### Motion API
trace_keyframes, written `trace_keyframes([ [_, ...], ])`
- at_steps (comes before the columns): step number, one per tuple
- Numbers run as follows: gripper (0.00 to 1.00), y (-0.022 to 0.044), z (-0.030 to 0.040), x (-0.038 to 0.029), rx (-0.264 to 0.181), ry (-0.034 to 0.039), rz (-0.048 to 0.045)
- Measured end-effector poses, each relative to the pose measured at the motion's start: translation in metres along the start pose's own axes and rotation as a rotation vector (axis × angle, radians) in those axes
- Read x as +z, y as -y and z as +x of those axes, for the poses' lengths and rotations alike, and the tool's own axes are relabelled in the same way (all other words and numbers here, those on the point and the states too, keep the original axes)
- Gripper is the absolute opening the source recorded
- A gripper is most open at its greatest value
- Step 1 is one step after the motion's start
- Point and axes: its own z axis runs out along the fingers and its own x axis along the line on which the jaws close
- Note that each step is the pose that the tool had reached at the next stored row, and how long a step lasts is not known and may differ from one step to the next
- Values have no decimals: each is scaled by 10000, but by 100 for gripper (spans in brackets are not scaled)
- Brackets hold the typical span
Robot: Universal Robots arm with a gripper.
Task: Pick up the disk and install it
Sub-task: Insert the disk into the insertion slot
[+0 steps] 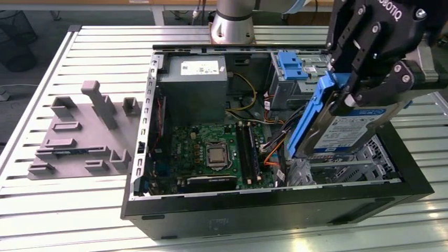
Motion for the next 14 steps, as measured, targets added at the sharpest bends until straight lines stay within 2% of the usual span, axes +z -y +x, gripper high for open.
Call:
trace_keyframes([
  [4,36,139,2,18,0,-1,0],
  [8,36,225,1,41,1,-3,0],
  [14,36,274,-8,92,0,-2,0],
])
